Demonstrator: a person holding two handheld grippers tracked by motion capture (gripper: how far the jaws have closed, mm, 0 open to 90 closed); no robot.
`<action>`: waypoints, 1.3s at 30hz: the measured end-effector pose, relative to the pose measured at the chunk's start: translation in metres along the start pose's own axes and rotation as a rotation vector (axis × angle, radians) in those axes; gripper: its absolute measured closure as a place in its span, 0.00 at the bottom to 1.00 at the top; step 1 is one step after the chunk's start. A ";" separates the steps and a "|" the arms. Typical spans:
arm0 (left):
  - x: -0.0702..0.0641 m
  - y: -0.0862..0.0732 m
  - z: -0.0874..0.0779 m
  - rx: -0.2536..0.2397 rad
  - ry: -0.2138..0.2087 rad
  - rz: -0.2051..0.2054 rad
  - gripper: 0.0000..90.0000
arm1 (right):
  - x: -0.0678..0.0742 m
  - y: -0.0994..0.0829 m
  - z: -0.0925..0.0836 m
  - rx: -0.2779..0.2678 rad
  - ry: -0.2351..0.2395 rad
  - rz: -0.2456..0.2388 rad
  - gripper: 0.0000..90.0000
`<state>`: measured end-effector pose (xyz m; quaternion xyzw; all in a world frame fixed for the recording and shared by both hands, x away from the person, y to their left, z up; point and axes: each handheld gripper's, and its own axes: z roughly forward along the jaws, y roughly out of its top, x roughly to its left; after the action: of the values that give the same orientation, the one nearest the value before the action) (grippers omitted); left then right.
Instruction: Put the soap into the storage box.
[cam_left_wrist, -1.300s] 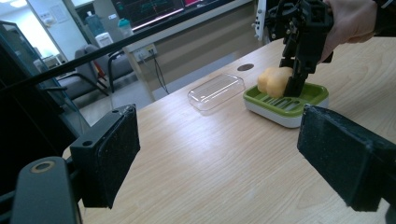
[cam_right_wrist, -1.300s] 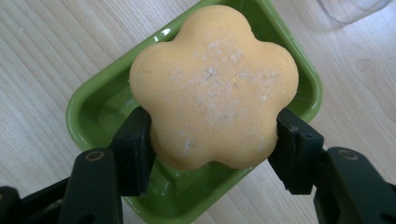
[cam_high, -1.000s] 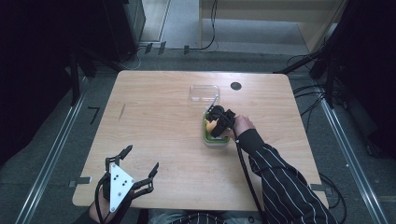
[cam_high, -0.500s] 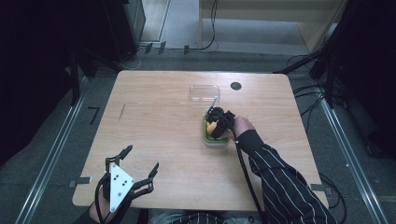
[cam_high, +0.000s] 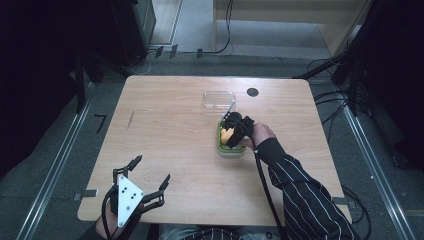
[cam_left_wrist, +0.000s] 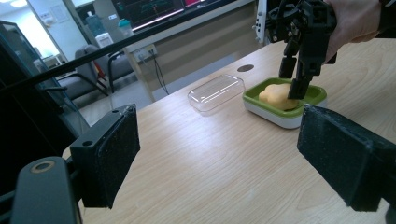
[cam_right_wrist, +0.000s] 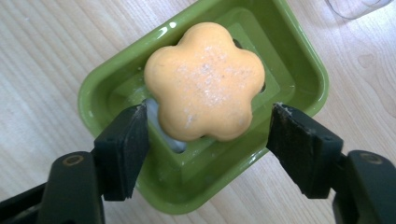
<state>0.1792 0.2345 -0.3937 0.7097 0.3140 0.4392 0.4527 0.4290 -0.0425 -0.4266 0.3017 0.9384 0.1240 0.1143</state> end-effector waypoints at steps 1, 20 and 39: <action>0.000 0.000 0.000 0.000 0.001 -0.001 0.15 | 0.000 0.000 -0.001 -0.002 -0.001 0.000 0.31; 0.000 0.000 0.001 -0.001 0.000 0.000 0.15 | -0.002 -0.025 -0.033 -0.027 -0.014 0.048 0.14; -0.001 0.001 0.001 -0.001 -0.001 0.002 0.15 | -0.002 -0.075 -0.063 -0.022 -0.050 0.116 0.10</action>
<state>0.1801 0.2326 -0.3937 0.7101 0.3129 0.4392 0.4528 0.3723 -0.1130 -0.3890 0.3573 0.9147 0.1334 0.1337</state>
